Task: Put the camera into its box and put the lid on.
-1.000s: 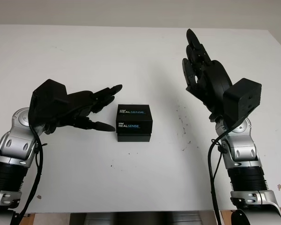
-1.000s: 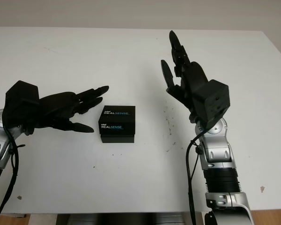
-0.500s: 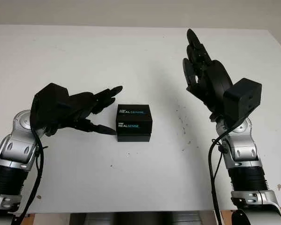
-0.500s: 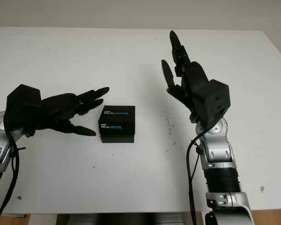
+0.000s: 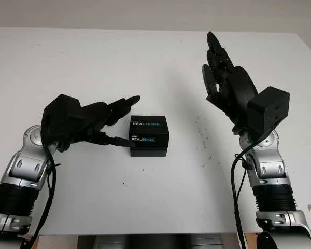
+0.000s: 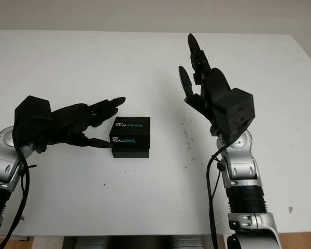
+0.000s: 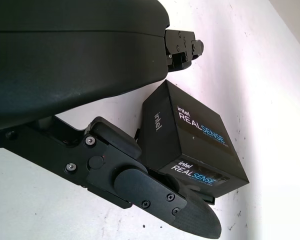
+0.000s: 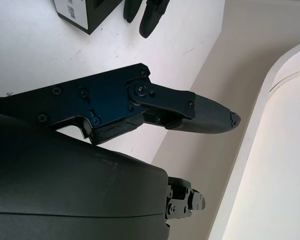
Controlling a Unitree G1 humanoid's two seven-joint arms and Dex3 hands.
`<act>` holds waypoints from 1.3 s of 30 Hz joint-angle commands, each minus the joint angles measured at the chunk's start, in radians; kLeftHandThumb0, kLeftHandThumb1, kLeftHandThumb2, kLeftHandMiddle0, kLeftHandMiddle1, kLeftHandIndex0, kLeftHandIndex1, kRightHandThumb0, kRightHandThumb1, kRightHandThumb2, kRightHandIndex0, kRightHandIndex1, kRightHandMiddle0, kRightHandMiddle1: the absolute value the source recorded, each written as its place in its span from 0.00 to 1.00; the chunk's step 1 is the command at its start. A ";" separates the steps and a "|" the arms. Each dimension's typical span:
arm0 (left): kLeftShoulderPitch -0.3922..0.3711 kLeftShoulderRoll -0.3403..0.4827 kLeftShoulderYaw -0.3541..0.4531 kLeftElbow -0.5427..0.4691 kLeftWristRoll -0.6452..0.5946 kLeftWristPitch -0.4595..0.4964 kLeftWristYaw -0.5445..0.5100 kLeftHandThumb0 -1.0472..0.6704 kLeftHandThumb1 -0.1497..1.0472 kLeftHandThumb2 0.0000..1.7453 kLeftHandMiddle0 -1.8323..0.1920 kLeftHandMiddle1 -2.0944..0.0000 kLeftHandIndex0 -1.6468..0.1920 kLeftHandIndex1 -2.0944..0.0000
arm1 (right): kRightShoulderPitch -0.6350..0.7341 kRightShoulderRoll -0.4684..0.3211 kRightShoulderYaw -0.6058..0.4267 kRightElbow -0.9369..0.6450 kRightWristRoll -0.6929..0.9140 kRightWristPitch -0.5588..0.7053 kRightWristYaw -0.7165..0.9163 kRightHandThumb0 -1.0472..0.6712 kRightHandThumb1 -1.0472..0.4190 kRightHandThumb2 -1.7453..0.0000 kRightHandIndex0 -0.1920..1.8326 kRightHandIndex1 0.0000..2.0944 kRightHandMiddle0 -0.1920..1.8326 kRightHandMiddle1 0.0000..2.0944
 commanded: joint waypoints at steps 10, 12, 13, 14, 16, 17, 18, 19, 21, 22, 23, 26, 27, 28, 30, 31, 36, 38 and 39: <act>-0.005 -0.025 -0.005 0.034 -0.015 -0.033 -0.009 0.17 0.82 0.03 0.89 0.97 0.91 0.95 | 0.004 -0.010 -0.006 -0.023 -0.009 -0.003 -0.009 0.21 0.00 0.63 0.05 0.03 0.06 0.02; -0.005 -0.023 -0.009 0.031 -0.009 -0.034 -0.007 0.18 0.81 0.03 0.88 0.96 0.90 0.95 | 0.004 -0.010 -0.007 -0.024 -0.007 -0.004 -0.009 0.21 0.00 0.63 0.05 0.03 0.06 0.02; -0.003 -0.023 -0.010 0.028 -0.007 -0.036 -0.004 0.18 0.81 0.03 0.87 0.96 0.89 0.94 | 0.005 -0.010 -0.008 -0.026 -0.005 0.000 -0.009 0.21 0.00 0.63 0.05 0.03 0.06 0.02; 0.000 -0.021 -0.012 0.024 -0.002 -0.039 -0.002 0.19 0.81 0.03 0.87 0.96 0.89 0.94 | 0.005 -0.011 -0.007 -0.027 -0.005 0.002 -0.008 0.21 0.00 0.63 0.05 0.03 0.06 0.02; 0.003 -0.020 -0.012 0.018 -0.001 -0.034 -0.001 0.20 0.80 0.03 0.86 0.96 0.88 0.94 | 0.004 -0.012 -0.009 -0.027 0.000 0.006 -0.003 0.21 0.00 0.63 0.05 0.03 0.06 0.02; 0.004 -0.022 -0.009 0.017 -0.006 -0.033 -0.002 0.20 0.80 0.03 0.85 0.96 0.87 0.93 | 0.004 -0.011 -0.010 -0.026 0.005 0.005 0.000 0.21 0.00 0.63 0.05 0.02 0.06 0.02; 0.006 -0.025 -0.006 0.016 -0.012 -0.031 -0.002 0.22 0.79 0.03 0.84 0.96 0.87 0.93 | 0.004 -0.012 -0.009 -0.026 0.004 0.003 0.000 0.22 0.00 0.63 0.04 0.02 0.05 0.02; 0.008 -0.028 -0.003 0.014 -0.017 -0.028 -0.001 0.22 0.79 0.02 0.84 0.96 0.86 0.93 | 0.004 -0.012 -0.008 -0.027 0.001 0.004 -0.002 0.22 0.00 0.63 0.04 0.02 0.06 0.02; 0.012 -0.031 0.000 0.011 -0.021 -0.031 0.007 0.26 0.78 0.02 0.81 0.95 0.84 0.92 | 0.003 -0.012 -0.009 -0.028 0.003 0.012 -0.001 0.22 0.00 0.63 0.04 0.02 0.06 0.02; 0.014 -0.032 0.000 0.009 -0.019 -0.035 0.011 0.27 0.77 0.02 0.80 0.94 0.83 0.91 | 0.003 -0.011 -0.009 -0.029 0.004 0.014 -0.001 0.22 0.00 0.63 0.04 0.02 0.05 0.02; 0.017 -0.033 -0.001 0.009 -0.015 -0.043 0.019 0.29 0.77 0.03 0.78 0.93 0.82 0.90 | 0.003 -0.011 -0.009 -0.030 0.003 0.014 -0.003 0.22 0.00 0.63 0.04 0.02 0.06 0.02; 0.023 -0.036 -0.006 0.018 0.001 -0.090 0.036 0.31 0.77 0.03 0.73 0.91 0.78 0.88 | 0.002 -0.013 -0.008 -0.025 -0.002 0.007 -0.004 0.21 0.00 0.63 0.05 0.02 0.06 0.02; 0.025 -0.036 -0.009 0.022 0.008 -0.105 0.040 0.32 0.76 0.03 0.72 0.90 0.77 0.87 | 0.002 -0.013 -0.008 -0.024 -0.002 0.005 -0.004 0.21 0.00 0.63 0.05 0.03 0.06 0.02; 0.026 -0.037 -0.012 0.024 0.014 -0.115 0.045 0.33 0.76 0.03 0.71 0.85 0.77 0.82 | 0.002 -0.014 -0.009 -0.023 -0.003 0.003 -0.005 0.21 0.00 0.63 0.05 0.03 0.06 0.02; 0.028 -0.039 -0.014 0.029 0.021 -0.128 0.052 0.34 0.76 0.03 0.77 0.67 0.83 0.66 | 0.002 -0.014 -0.009 -0.023 -0.002 0.001 -0.005 0.22 0.00 0.63 0.05 0.03 0.06 0.02; 0.028 -0.041 -0.014 0.028 0.023 -0.128 0.055 0.34 0.75 0.03 0.78 0.63 0.85 0.62 | 0.003 -0.013 -0.010 -0.023 -0.001 0.001 -0.005 0.22 0.00 0.63 0.05 0.03 0.06 0.02; 0.035 -0.052 -0.009 0.038 0.031 -0.169 0.080 0.34 0.78 0.03 0.77 0.51 0.85 0.48 | 0.003 -0.014 -0.012 -0.025 0.003 0.007 -0.002 0.23 0.00 0.63 0.04 0.02 0.05 0.02; 0.036 -0.056 -0.006 0.046 0.030 -0.185 0.085 0.36 0.79 0.03 0.76 0.48 0.83 0.46 | 0.002 -0.014 -0.013 -0.023 0.003 0.003 -0.002 0.23 0.00 0.63 0.04 0.02 0.05 0.02; 0.036 -0.059 -0.004 0.051 0.030 -0.195 0.088 0.37 0.80 0.03 0.76 0.47 0.83 0.45 | 0.002 -0.014 -0.013 -0.022 0.000 0.001 -0.004 0.23 0.00 0.63 0.04 0.02 0.05 0.02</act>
